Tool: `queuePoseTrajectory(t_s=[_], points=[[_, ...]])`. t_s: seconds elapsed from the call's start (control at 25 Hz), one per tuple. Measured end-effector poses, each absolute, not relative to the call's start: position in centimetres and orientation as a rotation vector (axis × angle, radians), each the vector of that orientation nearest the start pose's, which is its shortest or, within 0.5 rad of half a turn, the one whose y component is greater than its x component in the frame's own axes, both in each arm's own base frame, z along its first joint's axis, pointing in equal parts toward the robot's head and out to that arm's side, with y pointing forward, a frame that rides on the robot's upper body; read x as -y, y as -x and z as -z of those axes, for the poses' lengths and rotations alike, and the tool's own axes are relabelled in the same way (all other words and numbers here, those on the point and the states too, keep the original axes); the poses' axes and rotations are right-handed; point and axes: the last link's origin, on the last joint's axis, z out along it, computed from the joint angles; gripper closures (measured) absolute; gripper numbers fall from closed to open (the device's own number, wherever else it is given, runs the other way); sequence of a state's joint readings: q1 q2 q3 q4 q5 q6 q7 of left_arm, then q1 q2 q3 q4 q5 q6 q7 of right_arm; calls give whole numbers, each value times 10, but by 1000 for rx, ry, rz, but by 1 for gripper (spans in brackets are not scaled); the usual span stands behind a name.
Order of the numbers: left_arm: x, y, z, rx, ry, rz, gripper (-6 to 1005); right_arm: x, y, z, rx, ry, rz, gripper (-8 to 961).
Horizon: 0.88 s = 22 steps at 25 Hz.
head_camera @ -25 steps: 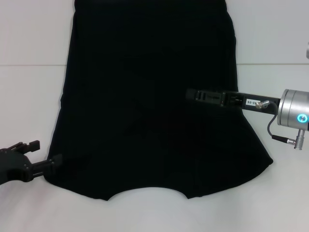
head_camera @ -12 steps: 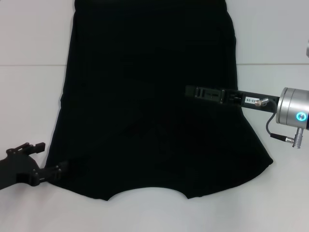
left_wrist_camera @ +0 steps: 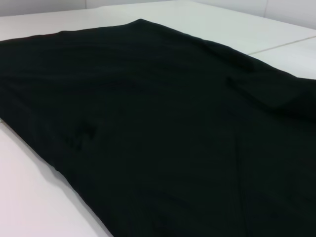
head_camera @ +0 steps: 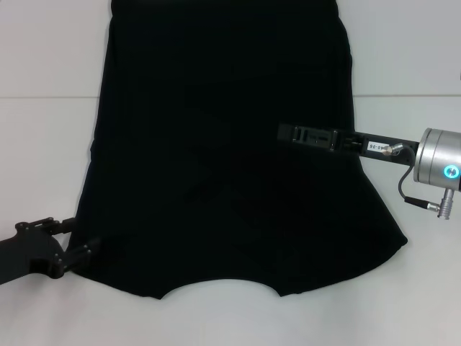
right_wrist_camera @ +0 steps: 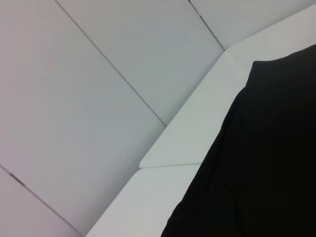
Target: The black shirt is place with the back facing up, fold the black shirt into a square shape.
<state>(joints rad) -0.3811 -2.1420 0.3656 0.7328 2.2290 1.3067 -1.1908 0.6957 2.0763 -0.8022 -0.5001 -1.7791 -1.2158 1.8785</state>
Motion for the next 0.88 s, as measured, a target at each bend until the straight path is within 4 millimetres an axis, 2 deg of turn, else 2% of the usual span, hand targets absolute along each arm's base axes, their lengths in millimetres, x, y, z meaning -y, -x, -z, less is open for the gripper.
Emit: queuePoseTrajectory(t_s=[0.2,0.6,0.88], points=[[-296,366,-18,742,2336,311,332,-397,-220,22,-1301,2391,-892,99],[-292,367,-18,762,2324,321,804,-395,-226,18,-1309,2383,-886,98],[-290,368,-18,768,2328,325,926,-389,-242,4,-1331,2378,-863,98]])
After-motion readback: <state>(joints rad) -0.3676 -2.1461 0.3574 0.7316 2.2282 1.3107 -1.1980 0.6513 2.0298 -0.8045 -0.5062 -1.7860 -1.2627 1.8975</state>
